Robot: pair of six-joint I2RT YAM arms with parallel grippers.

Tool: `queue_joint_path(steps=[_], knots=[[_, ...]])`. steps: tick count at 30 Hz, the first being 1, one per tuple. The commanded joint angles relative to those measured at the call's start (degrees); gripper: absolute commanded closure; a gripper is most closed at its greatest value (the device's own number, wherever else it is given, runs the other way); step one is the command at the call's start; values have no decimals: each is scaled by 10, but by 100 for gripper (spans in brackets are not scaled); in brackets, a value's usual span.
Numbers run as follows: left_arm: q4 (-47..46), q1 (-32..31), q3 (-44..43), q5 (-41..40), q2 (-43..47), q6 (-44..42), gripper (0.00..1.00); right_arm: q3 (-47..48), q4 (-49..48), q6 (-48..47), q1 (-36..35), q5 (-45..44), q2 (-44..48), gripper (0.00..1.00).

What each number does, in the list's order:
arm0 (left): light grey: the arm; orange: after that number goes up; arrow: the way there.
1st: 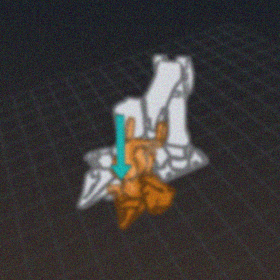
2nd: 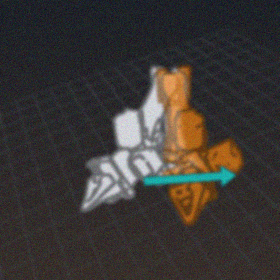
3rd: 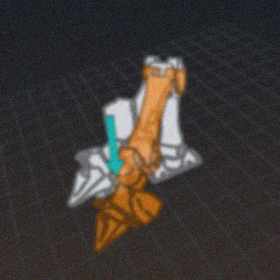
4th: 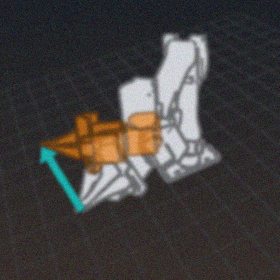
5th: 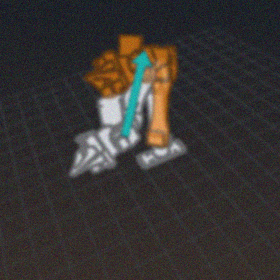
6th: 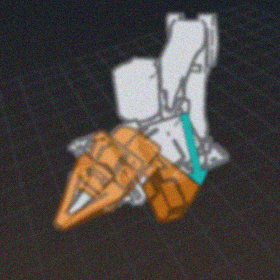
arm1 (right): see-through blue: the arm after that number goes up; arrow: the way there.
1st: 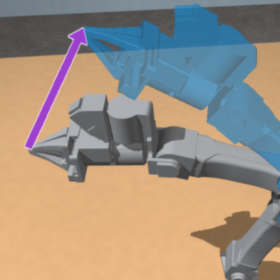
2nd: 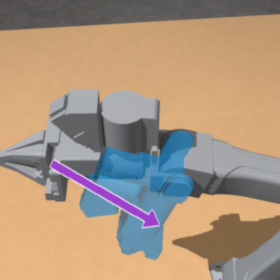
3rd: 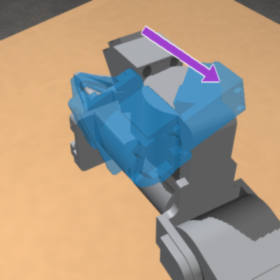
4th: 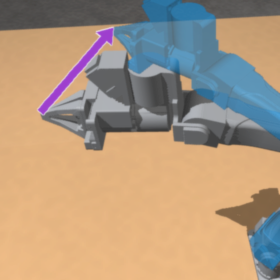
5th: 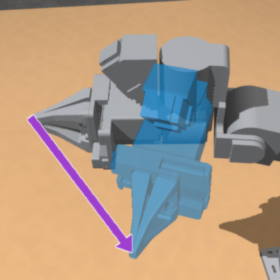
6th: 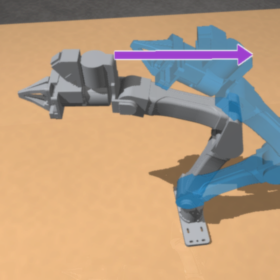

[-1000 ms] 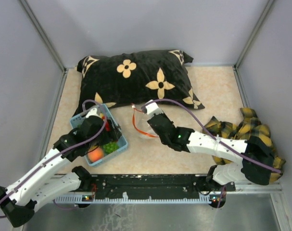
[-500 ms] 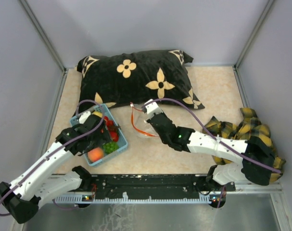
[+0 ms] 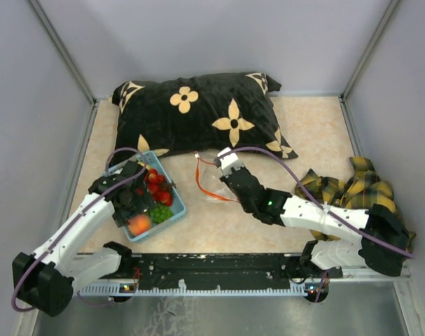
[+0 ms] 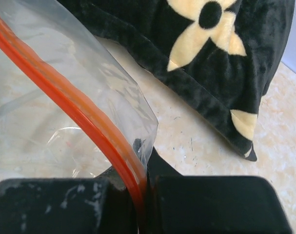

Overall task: Place the food in the zip-top bag and seal the zipper
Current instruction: Open the zipper of the food storage bag, then pick up the fake fruit from the bin.

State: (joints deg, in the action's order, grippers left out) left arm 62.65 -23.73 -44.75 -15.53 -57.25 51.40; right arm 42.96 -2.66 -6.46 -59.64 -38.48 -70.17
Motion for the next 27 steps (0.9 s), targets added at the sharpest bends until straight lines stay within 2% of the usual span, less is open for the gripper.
queue_joint_path(steps=[1, 11, 15, 17, 27], knots=[[30, 4, -6, -4, -13, -5, 6, -12, -57, -4, 10, 4, 32, 99], [-21, 4, 26, 72, -65, -2, 6, -40, -70, -1, 27, 17, 52, 98], [-41, 4, 16, 86, -73, -6, 11, -44, -71, 2, 28, 18, 55, 98], [-60, 4, 15, 95, -77, -8, 16, -45, -70, 2, 28, 18, 56, 98], [-103, 4, 39, 75, -75, 2, 17, -46, -69, 2, 28, 19, 59, 98]])
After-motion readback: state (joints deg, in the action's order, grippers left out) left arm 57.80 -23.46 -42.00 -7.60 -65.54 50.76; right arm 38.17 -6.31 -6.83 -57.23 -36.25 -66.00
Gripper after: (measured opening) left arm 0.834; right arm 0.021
